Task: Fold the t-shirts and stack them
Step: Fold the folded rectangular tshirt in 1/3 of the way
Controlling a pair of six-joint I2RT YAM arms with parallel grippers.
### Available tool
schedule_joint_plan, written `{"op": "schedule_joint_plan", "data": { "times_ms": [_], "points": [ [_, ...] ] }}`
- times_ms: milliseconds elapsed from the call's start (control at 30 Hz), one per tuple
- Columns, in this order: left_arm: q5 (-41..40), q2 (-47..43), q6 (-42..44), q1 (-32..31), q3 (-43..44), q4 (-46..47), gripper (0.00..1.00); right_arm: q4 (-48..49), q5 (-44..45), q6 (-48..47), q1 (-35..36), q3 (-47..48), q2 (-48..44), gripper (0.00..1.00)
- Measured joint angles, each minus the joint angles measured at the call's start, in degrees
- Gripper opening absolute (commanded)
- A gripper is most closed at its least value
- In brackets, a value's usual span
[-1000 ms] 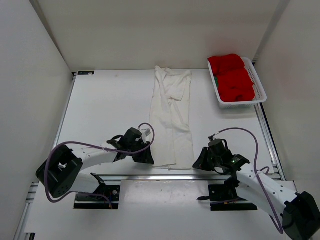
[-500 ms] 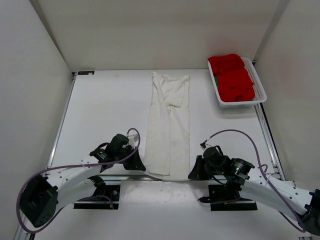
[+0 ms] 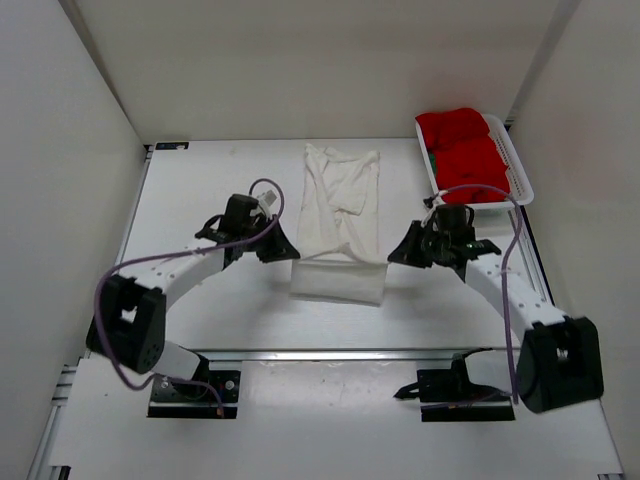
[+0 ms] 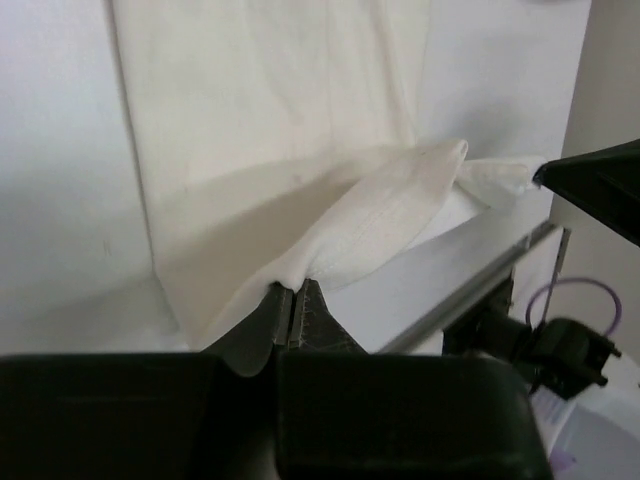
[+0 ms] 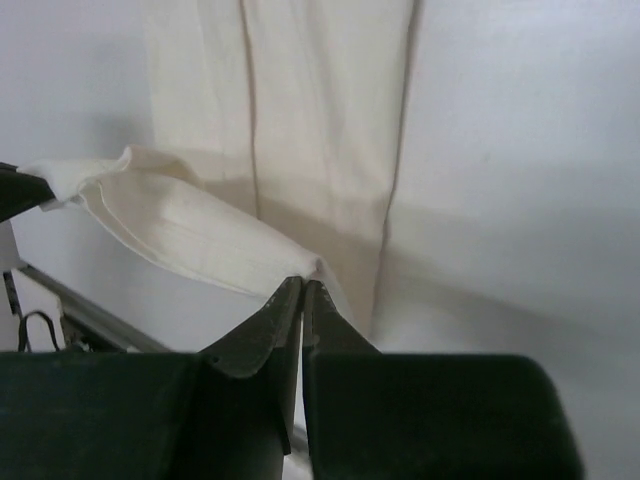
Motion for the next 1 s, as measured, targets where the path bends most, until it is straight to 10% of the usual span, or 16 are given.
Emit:
{"op": "schedule_joint_plan", "data": {
  "times_ms": [400,567,700,900,1000],
  "points": [
    [-6.60,26.29,1.07,4.94,20.63,5.97,0.00,12.04,-4.55,-4.74,-6.12,22.73,34.67,0.00],
    [-6.64,31.47,-0.26,5.92,22.88,8.63,0.16,13.07,-5.07,-4.72,-6.78,26.99,41.72,0.00],
    [-6.51,32.94,-2.16,6.67,23.28,11.21,0.50,13.51,-4.50,-4.55,-6.80,28.48,43.54,0.25],
    [-7.06,27.87,-4.70,8.07,17.99,17.27,0.51,14.43,-1.51,-4.96,-6.75,27.74,41.05,0.43],
    [-8.90,19.98,-5.40,7.08,10.64,19.30,0.47,16.52,1.42,-4.85,-5.68,23.04,34.60,0.16]
  ]
}}
